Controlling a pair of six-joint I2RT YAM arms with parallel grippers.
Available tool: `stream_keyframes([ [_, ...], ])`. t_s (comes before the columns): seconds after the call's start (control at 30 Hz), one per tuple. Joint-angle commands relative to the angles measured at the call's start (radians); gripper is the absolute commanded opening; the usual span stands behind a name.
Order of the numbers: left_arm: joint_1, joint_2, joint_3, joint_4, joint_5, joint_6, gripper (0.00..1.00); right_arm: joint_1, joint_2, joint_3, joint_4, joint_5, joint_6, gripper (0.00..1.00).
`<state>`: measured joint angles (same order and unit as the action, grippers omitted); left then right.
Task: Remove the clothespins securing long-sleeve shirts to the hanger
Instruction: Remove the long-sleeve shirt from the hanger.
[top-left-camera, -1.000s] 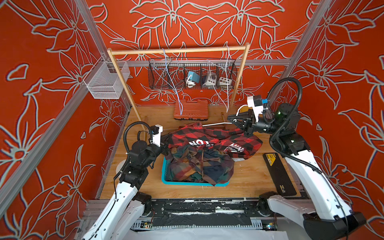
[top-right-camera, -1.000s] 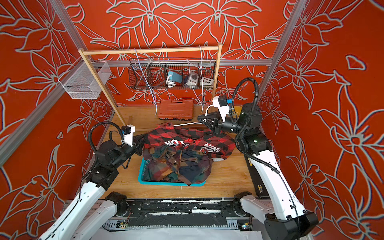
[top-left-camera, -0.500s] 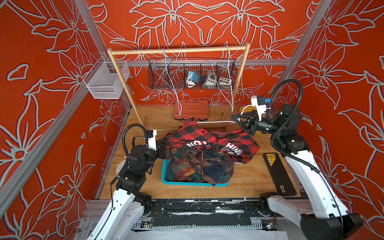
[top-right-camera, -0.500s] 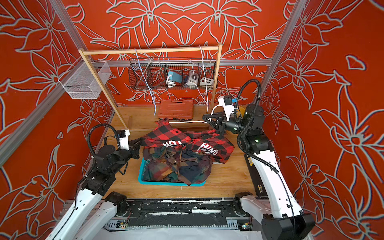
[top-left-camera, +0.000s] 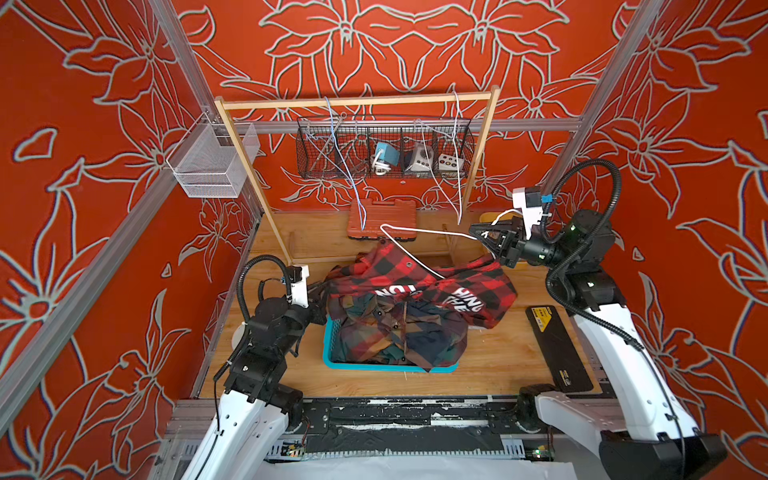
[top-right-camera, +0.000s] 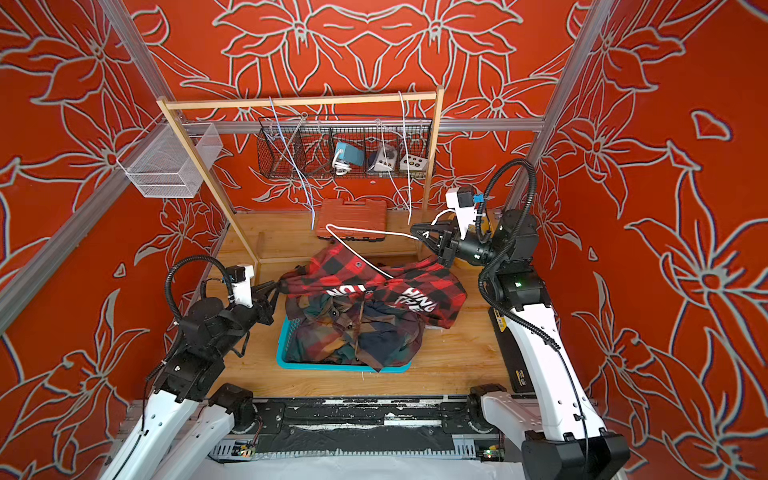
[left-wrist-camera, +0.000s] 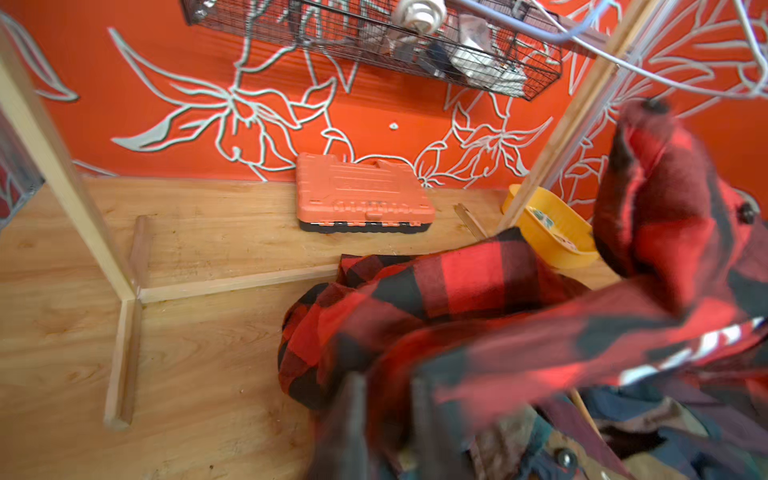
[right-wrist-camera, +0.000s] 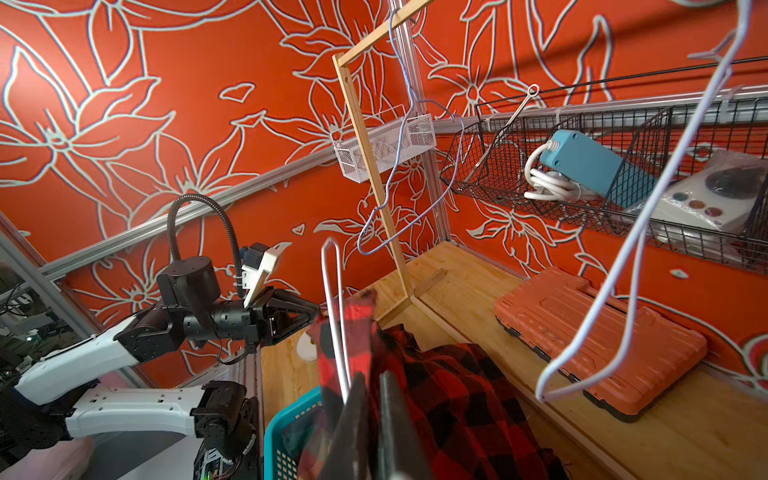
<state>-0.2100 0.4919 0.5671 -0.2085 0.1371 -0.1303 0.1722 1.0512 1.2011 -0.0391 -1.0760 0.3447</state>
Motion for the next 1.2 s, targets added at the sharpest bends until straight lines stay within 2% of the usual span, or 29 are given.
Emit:
stream_keyframes([
  [0.0,0.012,-0.008,0.047,0.033,0.175,0.109,0.68,0.064,-0.010,0.051,-0.054,0.020,-0.122,0.00],
  [0.07,0.012,-0.015,0.082,0.034,0.229,0.157,0.80,0.104,0.007,0.069,-0.104,0.057,-0.172,0.00],
  [0.13,0.012,-0.005,0.147,0.007,0.242,0.221,0.86,0.133,0.031,0.081,-0.130,0.079,-0.197,0.00],
  [0.23,0.012,0.030,0.262,-0.050,0.274,0.314,0.87,0.170,0.051,0.081,-0.140,0.100,-0.222,0.00],
  [0.4,0.009,0.115,0.441,-0.129,0.447,0.427,0.86,0.236,0.083,0.096,-0.196,0.124,-0.290,0.00],
  [0.47,-0.006,0.170,0.497,-0.161,0.475,0.465,0.86,0.261,0.094,0.107,-0.216,0.124,-0.311,0.00],
  [0.73,-0.097,0.377,0.656,-0.238,0.637,0.511,0.84,0.363,0.147,0.171,-0.273,0.186,-0.367,0.00],
  [0.87,-0.160,0.419,0.666,-0.250,0.601,0.544,0.84,0.401,0.172,0.191,-0.258,0.182,-0.365,0.00],
  [1.03,-0.240,0.481,0.678,-0.289,0.502,0.604,0.83,0.447,0.209,0.239,-0.306,0.188,-0.407,0.00],
  [1.17,-0.274,0.489,0.666,-0.268,0.478,0.613,0.82,0.455,0.221,0.257,-0.302,0.173,-0.408,0.00],
])
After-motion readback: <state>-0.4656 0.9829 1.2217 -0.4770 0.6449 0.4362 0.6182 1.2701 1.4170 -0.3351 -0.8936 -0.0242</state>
